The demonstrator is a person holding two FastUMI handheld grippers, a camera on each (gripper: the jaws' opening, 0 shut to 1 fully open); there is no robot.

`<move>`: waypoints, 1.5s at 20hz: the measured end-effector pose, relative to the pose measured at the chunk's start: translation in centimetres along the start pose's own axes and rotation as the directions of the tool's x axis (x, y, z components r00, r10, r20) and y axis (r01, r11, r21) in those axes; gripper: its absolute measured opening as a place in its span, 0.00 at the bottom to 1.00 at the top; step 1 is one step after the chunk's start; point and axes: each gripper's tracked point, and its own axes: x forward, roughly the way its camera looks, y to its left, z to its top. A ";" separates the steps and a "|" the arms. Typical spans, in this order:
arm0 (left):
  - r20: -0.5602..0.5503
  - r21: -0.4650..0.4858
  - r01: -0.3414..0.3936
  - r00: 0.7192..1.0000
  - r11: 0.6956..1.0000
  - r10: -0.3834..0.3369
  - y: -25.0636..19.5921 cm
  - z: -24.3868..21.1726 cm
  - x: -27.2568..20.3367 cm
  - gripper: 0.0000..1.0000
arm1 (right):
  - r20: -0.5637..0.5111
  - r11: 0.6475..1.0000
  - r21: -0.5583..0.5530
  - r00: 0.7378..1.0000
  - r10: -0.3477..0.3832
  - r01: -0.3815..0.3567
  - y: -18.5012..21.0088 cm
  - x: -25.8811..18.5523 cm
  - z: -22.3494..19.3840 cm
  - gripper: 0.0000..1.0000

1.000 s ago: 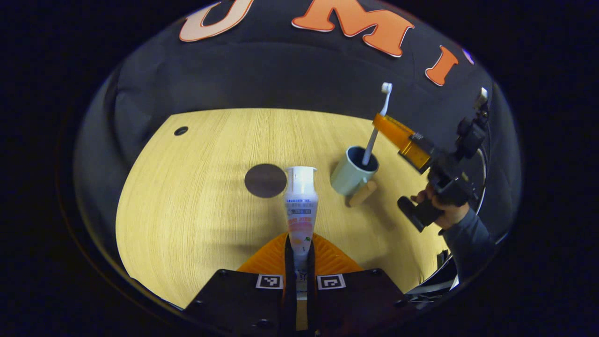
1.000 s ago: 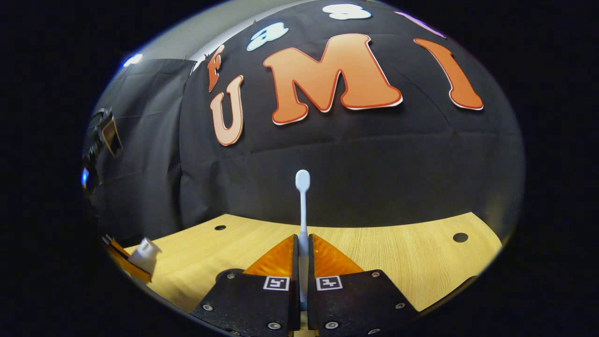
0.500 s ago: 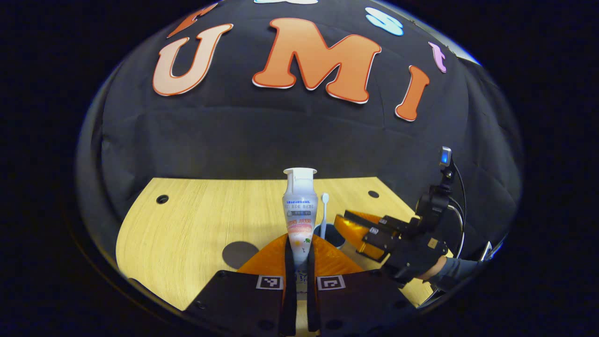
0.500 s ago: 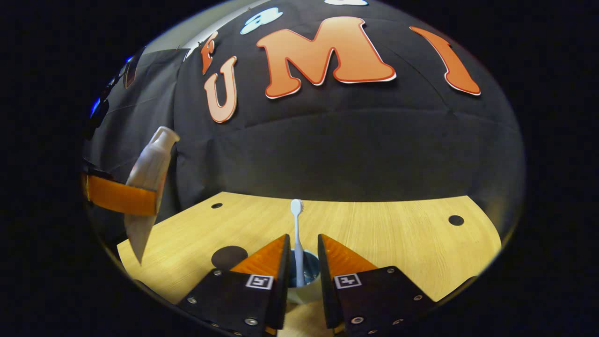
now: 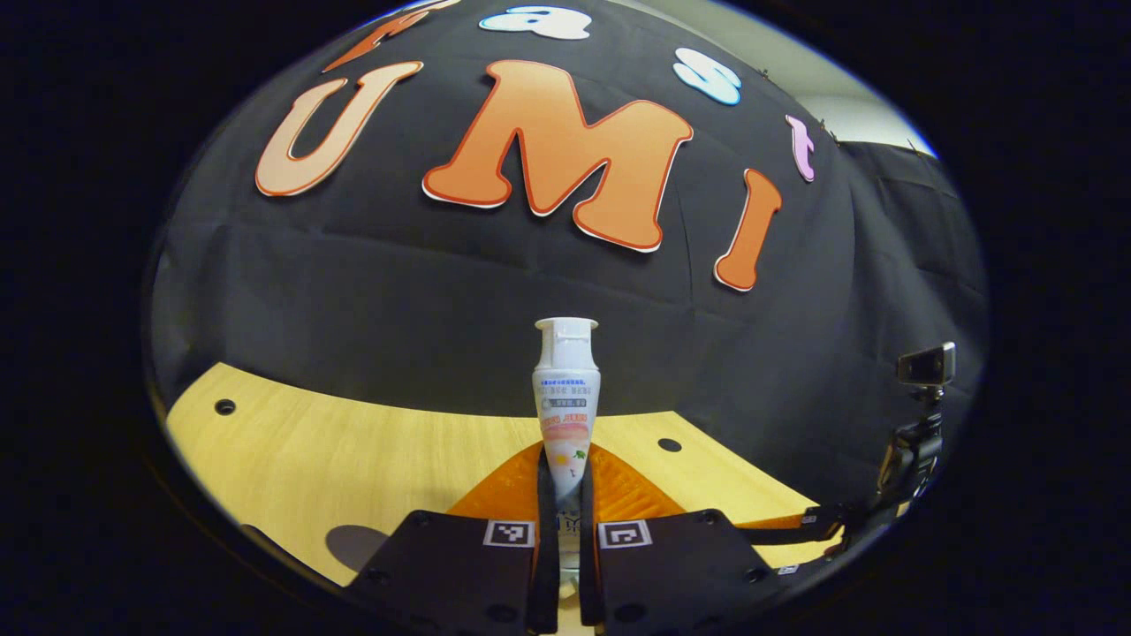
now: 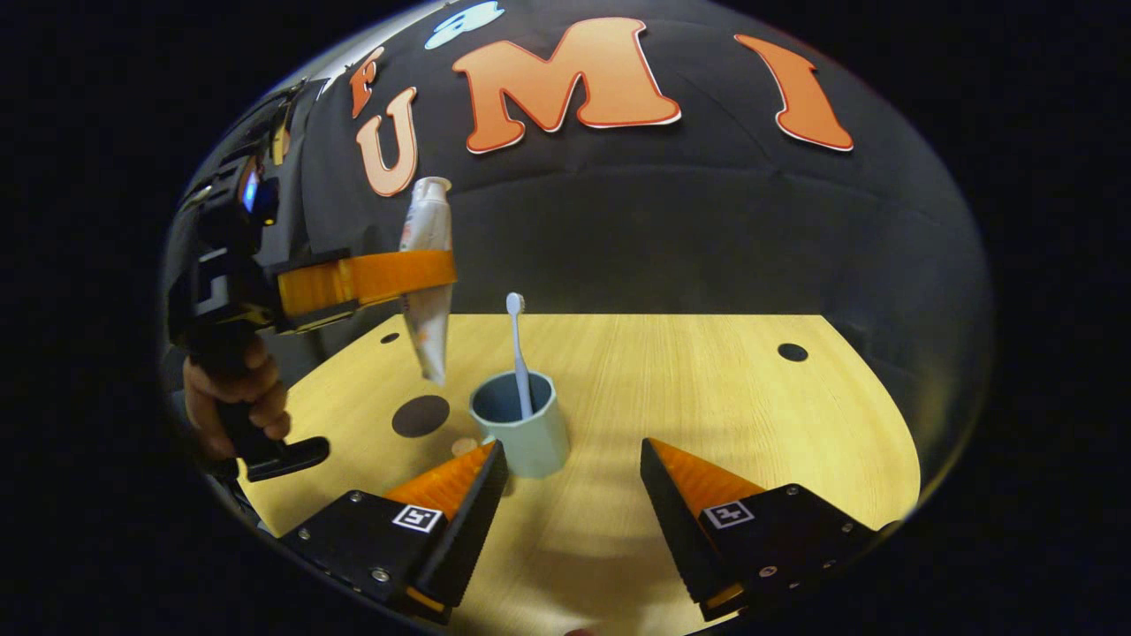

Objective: Put the toothbrush and toothpaste on the desktop into the cup, then pick up the cup and place it on the coaster on the desktop.

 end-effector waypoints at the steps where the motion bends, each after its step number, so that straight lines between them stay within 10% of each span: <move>1: 0.012 0.004 0.005 1.000 1.000 -0.005 0.0 -0.5 0.6 0.12 | -0.008 1.000 0.002 1.000 -0.009 0.009 -0.2 -0.5 -0.4 0.93; 20: 0.015 0.115 0.032 0.999 0.993 -0.034 -0.7 -7.7 3.7 0.20 | -0.004 0.998 0.051 0.999 -0.034 0.035 0.2 -1.2 -2.4 0.95; 23: -0.003 0.115 0.034 0.999 0.993 -0.034 -0.9 -7.9 2.7 0.50 | 0.000 0.998 0.055 0.999 -0.036 0.035 0.5 -1.3 -2.5 0.95; 30: 0.039 0.165 -0.022 0.999 0.986 0.016 -0.4 -0.4 -3.9 0.84 | -0.030 0.994 0.091 0.998 -0.064 0.066 1.6 -2.0 -0.2 0.97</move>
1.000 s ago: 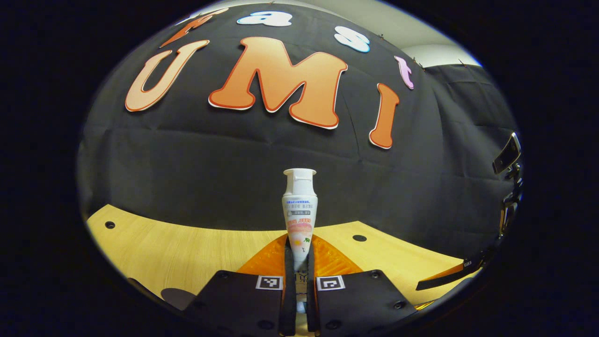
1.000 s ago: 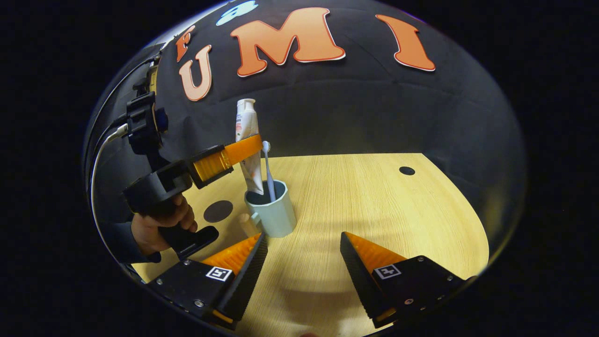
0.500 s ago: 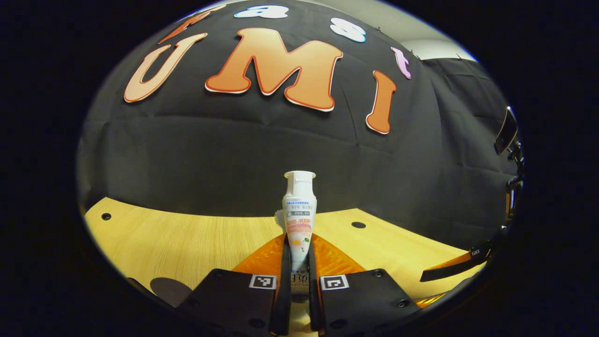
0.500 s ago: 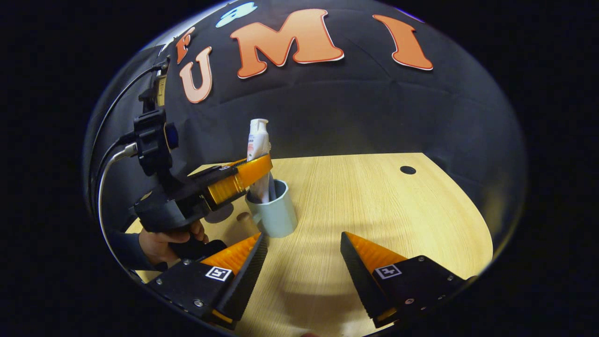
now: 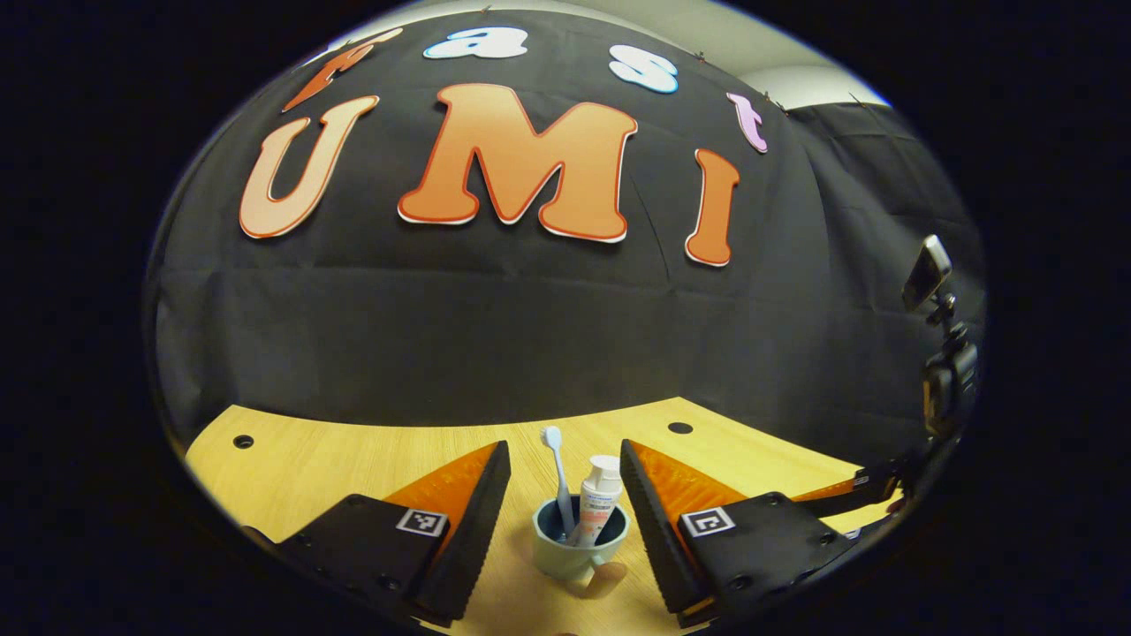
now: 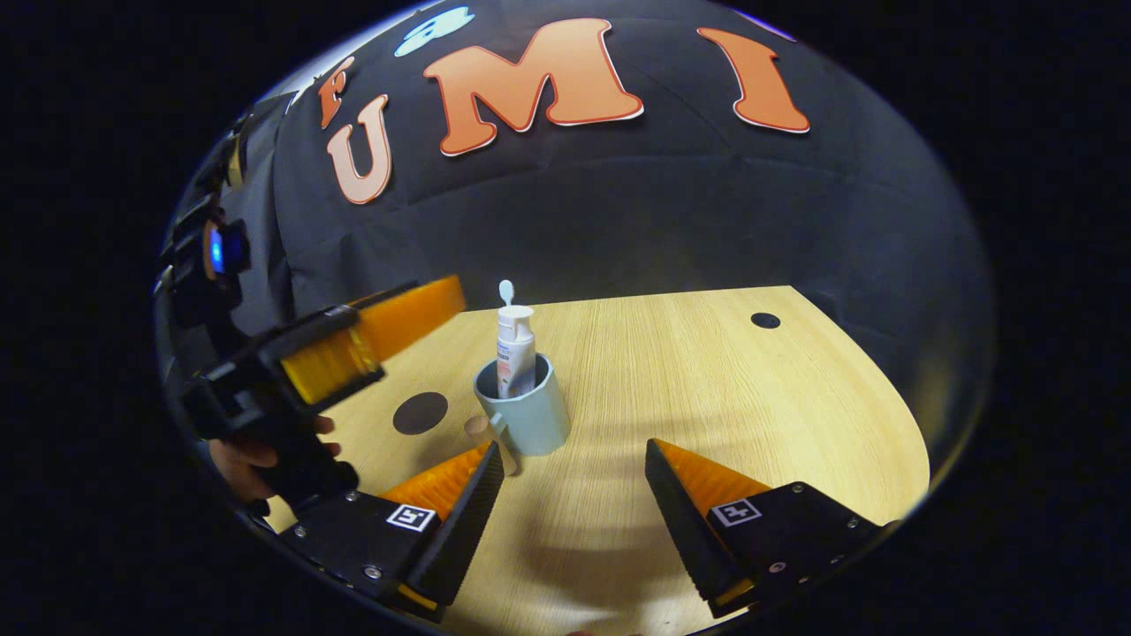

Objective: Put the toothbrush and toothpaste on the desktop into the cup, then pick up the cup and place it on the coaster on the desktop.

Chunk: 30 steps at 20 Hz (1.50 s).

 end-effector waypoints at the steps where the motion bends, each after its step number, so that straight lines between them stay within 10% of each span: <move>1: -0.005 0.008 -0.015 1.000 1.000 0.015 0.7 1.2 -1.1 0.90 | -0.008 1.000 0.012 1.000 0.013 -0.013 0.8 0.0 0.6 0.98; 12: -0.068 0.089 -0.159 0.984 0.983 0.165 8.7 7.0 -11.0 0.98 | -0.171 1.000 0.002 0.985 -0.021 0.021 6.3 3.9 3.6 0.94; 21: -0.227 0.124 -0.329 0.909 0.936 0.349 16.7 4.2 -18.7 0.98 | -0.469 0.980 0.072 0.874 -0.129 0.183 6.1 8.5 -3.2 0.88; 25: -0.328 0.074 -0.347 0.877 0.935 0.352 17.7 1.3 -19.8 0.98 | -0.519 0.975 0.054 0.840 -0.158 0.217 5.7 10.1 -3.8 0.73; 30: -0.364 0.050 -0.340 0.870 0.939 0.334 16.9 0.4 -19.6 0.98 | -0.586 0.964 0.036 0.787 -0.194 0.265 5.6 9.9 -4.3 0.28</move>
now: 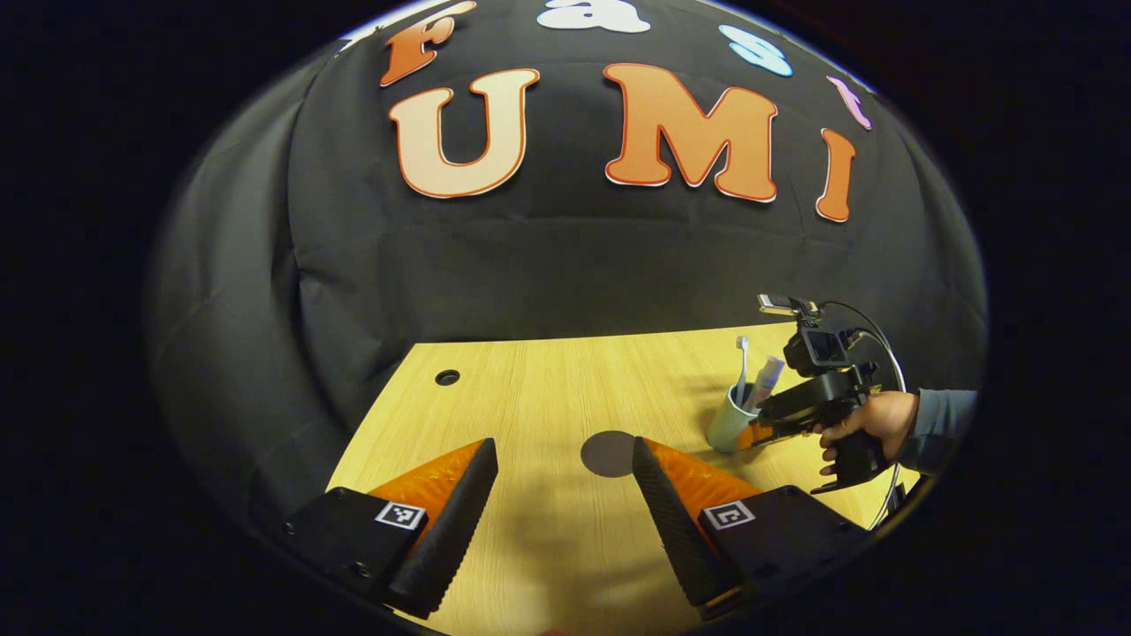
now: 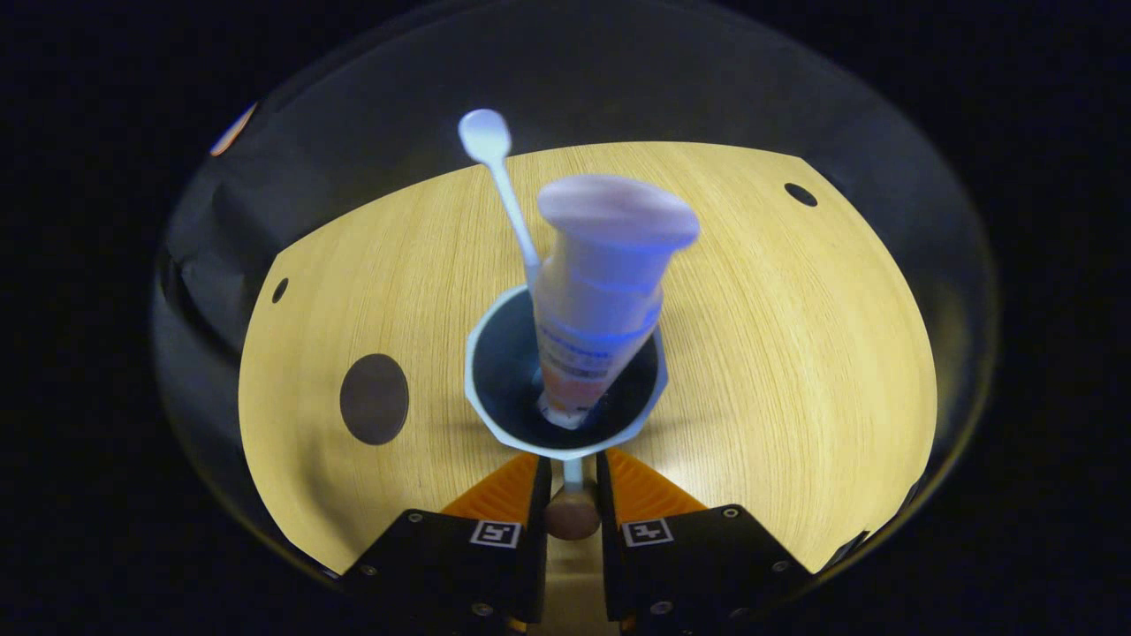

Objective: Put the toothbrush and toothpaste on the desktop into the cup, then pick up the cup and place it on the coaster on the desktop.

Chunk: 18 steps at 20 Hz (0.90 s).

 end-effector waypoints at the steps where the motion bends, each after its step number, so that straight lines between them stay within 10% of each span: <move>1: -0.004 -0.003 0.007 1.000 1.000 -0.007 -0.2 0.0 0.1 0.98 | 0.003 1.000 -0.007 1.000 -0.003 0.003 0.0 -0.1 -0.1 0.19; 18: -0.058 -0.022 -0.039 0.998 0.999 0.038 2.4 -2.7 -2.3 0.98 | 0.083 0.949 -0.281 0.982 0.170 -0.141 13.7 -2.4 6.0 0.19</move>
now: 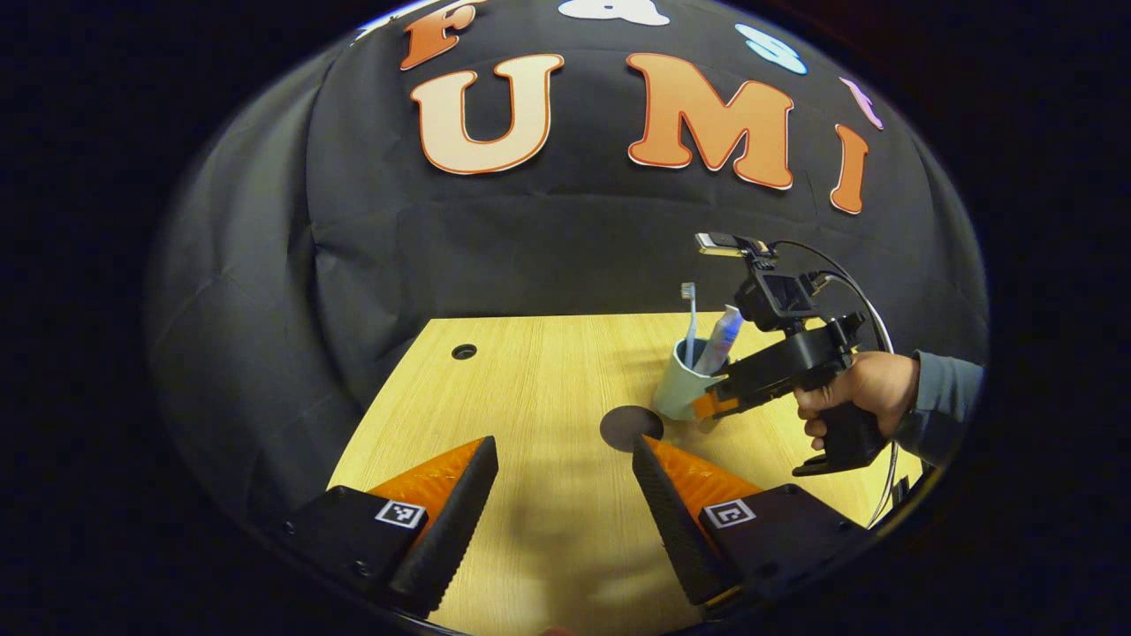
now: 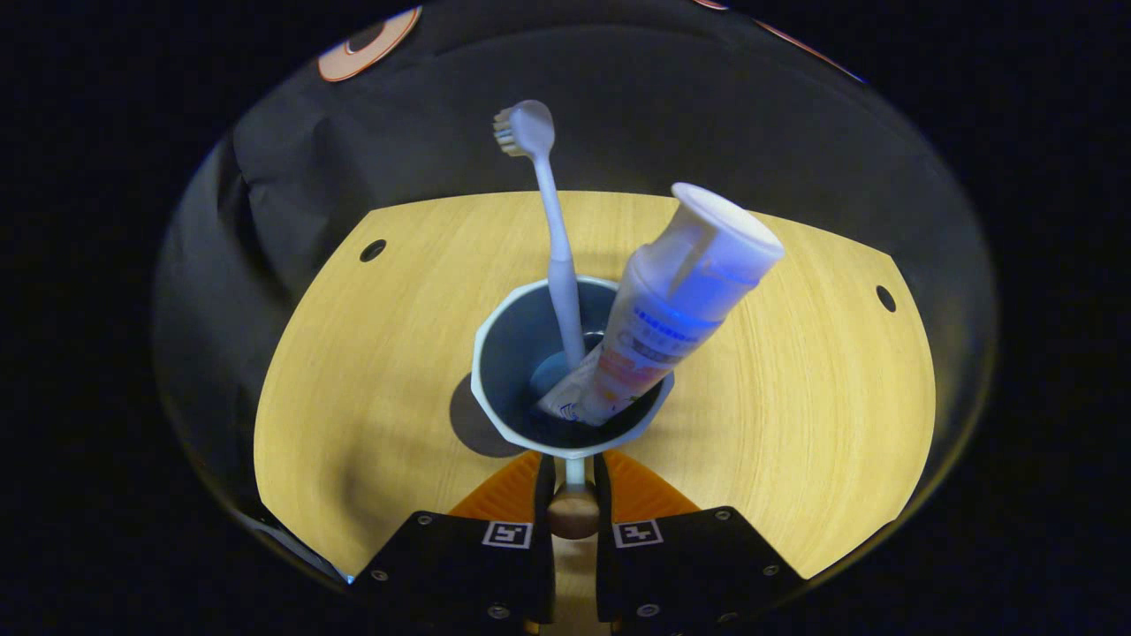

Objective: Put the toothbrush and toothpaste on the desktop into the cup, then pick up the cup and place it on the coaster on the desktop.

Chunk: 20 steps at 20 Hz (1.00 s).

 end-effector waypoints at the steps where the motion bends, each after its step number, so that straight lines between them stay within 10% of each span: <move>1: -0.006 -0.004 -0.002 1.000 1.000 0.002 0.2 0.1 -0.5 0.99 | -0.008 1.000 -0.011 1.000 0.019 -0.019 1.6 0.5 0.2 0.19; 13: -0.039 0.003 0.010 0.999 1.000 -0.009 1.6 0.9 -1.3 0.98 | -0.058 0.996 -0.089 0.998 -0.005 -0.001 5.3 1.7 -1.4 0.21; 20: 0.018 0.040 0.033 0.999 0.999 -0.033 3.0 -0.2 4.7 0.98 | 0.093 0.999 -0.051 0.996 0.010 -0.005 2.7 -3.4 1.5 0.75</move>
